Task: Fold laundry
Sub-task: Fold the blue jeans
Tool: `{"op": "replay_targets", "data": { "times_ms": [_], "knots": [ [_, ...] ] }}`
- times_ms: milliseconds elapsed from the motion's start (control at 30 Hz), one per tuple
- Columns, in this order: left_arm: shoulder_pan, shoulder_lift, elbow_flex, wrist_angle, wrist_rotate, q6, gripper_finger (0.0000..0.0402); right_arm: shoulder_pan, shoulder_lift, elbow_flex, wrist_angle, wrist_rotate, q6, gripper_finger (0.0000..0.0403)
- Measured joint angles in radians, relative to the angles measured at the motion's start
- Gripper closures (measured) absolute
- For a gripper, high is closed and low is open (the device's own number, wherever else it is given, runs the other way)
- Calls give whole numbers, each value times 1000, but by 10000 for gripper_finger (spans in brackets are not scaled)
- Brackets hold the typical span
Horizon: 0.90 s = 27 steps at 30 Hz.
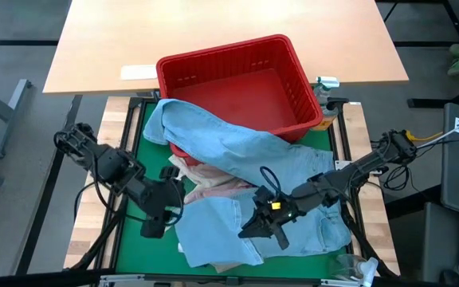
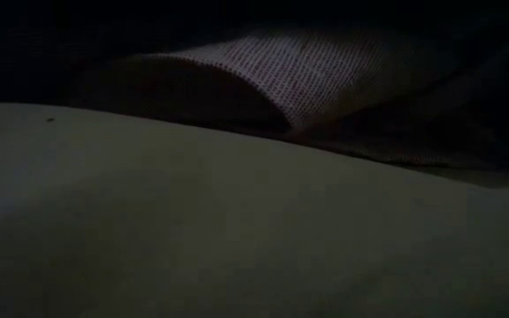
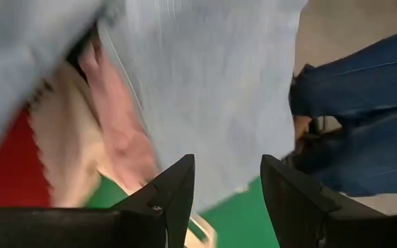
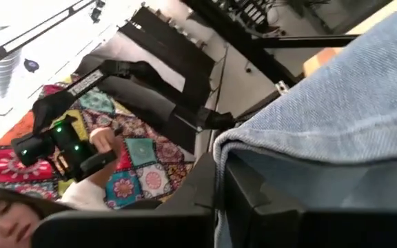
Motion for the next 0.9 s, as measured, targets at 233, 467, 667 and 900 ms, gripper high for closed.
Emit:
{"op": "replay_targets", "data": {
  "times_ms": [233,467,667,900],
  "knots": [
    [-145,0,-176,49,-79,-214,242,37,0,0,-139,81,5,387],
    [-210,2,-425,242,-124,-325,242,56,0,0,-402,223,149,392],
    [-227,1,-622,532,-122,-341,242,62,9,0,-551,234,247,385],
    [-229,1,-812,811,-123,-346,244,60,40,-1,-641,175,299,388]
  ]
}}
